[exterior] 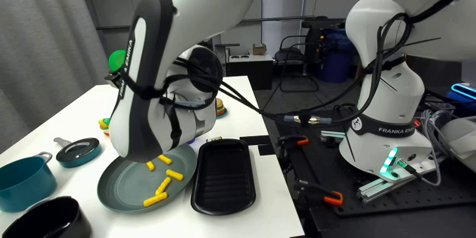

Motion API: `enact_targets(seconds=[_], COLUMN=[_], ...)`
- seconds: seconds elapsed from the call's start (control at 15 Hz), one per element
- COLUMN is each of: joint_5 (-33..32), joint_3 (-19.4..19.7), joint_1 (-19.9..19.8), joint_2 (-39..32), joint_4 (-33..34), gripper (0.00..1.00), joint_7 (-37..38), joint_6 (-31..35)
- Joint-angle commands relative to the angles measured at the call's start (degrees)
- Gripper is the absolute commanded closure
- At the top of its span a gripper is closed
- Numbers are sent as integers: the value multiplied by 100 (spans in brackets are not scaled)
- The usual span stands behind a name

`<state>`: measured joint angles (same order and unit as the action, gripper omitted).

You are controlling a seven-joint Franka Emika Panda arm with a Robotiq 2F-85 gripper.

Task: Pour the contents of the green cup onto the plate, then put it in the blue cup

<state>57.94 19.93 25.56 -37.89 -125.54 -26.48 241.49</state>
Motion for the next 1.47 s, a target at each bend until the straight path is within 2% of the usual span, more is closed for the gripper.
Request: enact_targets(seconds=[0.0,0.33,0.67,0.73,0.93,1.4], joint_5=[382,1027,2192,2505,3280,5109], joint_3=[-670,-1182,-1549,-1433,-1477,-1669], joint_1=[-603,-1068,-1364,-1248,-1314,-1659], joint_2=[529,883,1082,1105,1155,1289], joint_4=[27,-21,72,102,225,765], gripper=[44,44,44,44,44,44], joint_7=[-503,-820,-1351,-1481,-1962,-3399], joint_6=[-81,-507,-1141,-1336,-1661,-2161])
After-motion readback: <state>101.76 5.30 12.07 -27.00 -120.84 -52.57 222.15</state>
